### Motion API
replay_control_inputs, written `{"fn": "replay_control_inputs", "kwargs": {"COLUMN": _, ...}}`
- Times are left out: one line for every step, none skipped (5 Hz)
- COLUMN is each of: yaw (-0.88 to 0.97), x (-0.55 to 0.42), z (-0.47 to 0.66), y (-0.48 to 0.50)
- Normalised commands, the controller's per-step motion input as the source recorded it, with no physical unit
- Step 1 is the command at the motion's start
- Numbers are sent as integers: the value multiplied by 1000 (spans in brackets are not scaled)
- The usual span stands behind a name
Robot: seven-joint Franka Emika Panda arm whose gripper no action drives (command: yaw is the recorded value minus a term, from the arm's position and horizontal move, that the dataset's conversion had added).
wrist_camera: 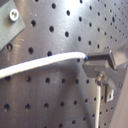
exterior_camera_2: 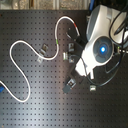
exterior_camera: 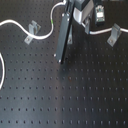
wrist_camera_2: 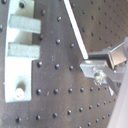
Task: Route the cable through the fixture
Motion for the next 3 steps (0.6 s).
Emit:
{"fn": "replay_control_inputs", "kwargs": {"yaw": 57, "x": 182, "z": -627, "y": -570}}
{"fn": "replay_control_inputs", "kwargs": {"yaw": 231, "x": 76, "z": -539, "y": -454}}
{"fn": "replay_control_inputs", "kwargs": {"yaw": 329, "x": 44, "z": -753, "y": -147}}
